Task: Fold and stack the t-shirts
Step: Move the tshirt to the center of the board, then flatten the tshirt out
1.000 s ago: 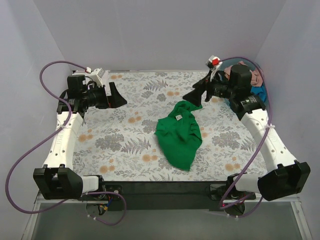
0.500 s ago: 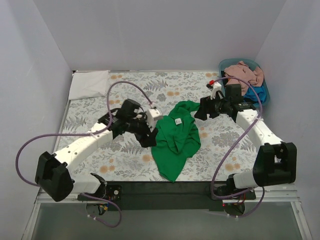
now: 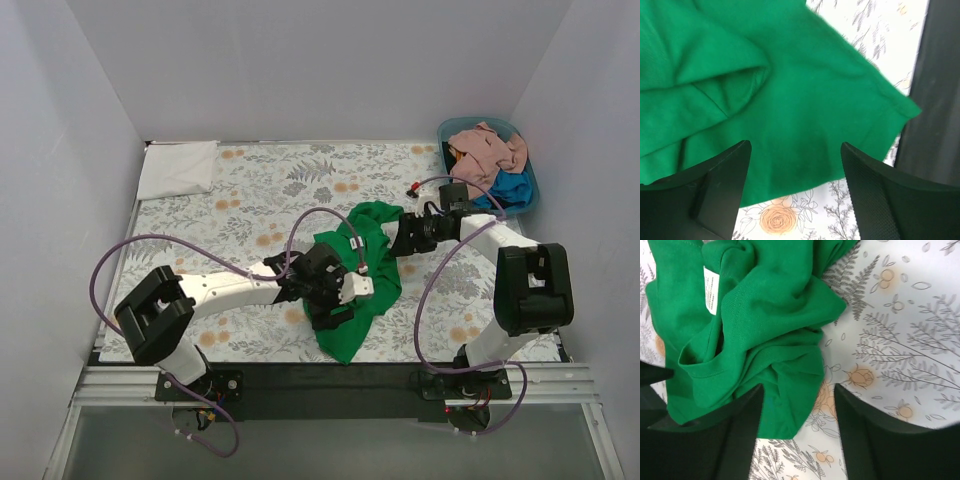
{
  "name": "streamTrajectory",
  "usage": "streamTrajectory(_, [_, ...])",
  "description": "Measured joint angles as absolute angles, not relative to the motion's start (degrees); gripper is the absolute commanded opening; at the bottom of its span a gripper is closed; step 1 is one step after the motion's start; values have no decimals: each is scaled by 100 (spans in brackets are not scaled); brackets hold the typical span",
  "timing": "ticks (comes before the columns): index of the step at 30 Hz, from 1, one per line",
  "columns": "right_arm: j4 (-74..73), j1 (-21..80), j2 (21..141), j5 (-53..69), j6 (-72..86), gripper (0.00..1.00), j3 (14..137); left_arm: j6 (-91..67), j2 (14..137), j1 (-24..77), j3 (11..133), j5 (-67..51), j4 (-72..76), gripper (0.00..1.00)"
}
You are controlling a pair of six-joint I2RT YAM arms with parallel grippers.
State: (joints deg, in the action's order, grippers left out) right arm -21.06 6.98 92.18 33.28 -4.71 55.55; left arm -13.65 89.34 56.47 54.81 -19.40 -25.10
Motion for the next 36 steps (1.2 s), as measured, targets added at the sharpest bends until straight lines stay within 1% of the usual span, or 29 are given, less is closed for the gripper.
streamTrajectory(3, [-2091,701,9459,3538,-458,57,5507,-1378,8995,5653,5146,-1776,-2263,64])
streamTrajectory(6, [-2058,718,9664,3726,-454,56,5391,-1428,8989,5651,4821,-1612,-2095,49])
streamTrajectory(7, [-2045,727,9723,3780,-451,56,5345,-1435,8971,5649,4698,-1573,-2051,34])
streamTrajectory(8, [-2034,742,9773,3826,-449,55,5297,-1463,8897,5642,4589,-1531,-1931,24])
streamTrajectory(10, [-2003,775,9821,3896,-449,47,5218,-1490,8711,5638,4403,-1472,-1898,6])
streamTrajectory(11, [-1990,801,9832,3938,-440,42,5192,-1509,8626,5636,4316,-1437,-1907,0])
streamTrajectory(12, [-1986,836,9837,3981,-447,26,5188,-1514,8556,5625,4261,-1417,-1922,0])
streamTrajectory(14, [-1946,910,9839,4064,-429,4,5196,-1507,8471,5559,4202,-1428,-1977,0])
streamTrajectory(15, [-1935,954,9839,4097,-436,1,5205,-1509,8416,5489,4185,-1476,-2064,0])
streamTrajectory(19, [-1955,1057,9839,4178,-410,1,5356,-1500,8088,5070,4178,-1918,-2596,0])
streamTrajectory(22, [-1949,1063,9797,4134,-440,1,5511,-1494,7778,4589,4307,-2517,-3107,0])
streamTrajectory(25, [-1966,1055,9636,4045,-473,1,5642,-1527,7644,4047,4657,-2998,-3527,0])
streamTrajectory(28, [-2021,1057,9474,3997,-489,1,5955,-1610,7618,3911,5000,-3404,-3728,0])
streamTrajectory(31, [-2043,1057,9402,3924,-502,1,6506,-1837,7644,4222,5328,-3693,-3767,0])
streamTrajectory(36, [-2165,1046,9382,3881,-624,1,7330,-2121,8121,5828,5977,-3553,-3341,0])
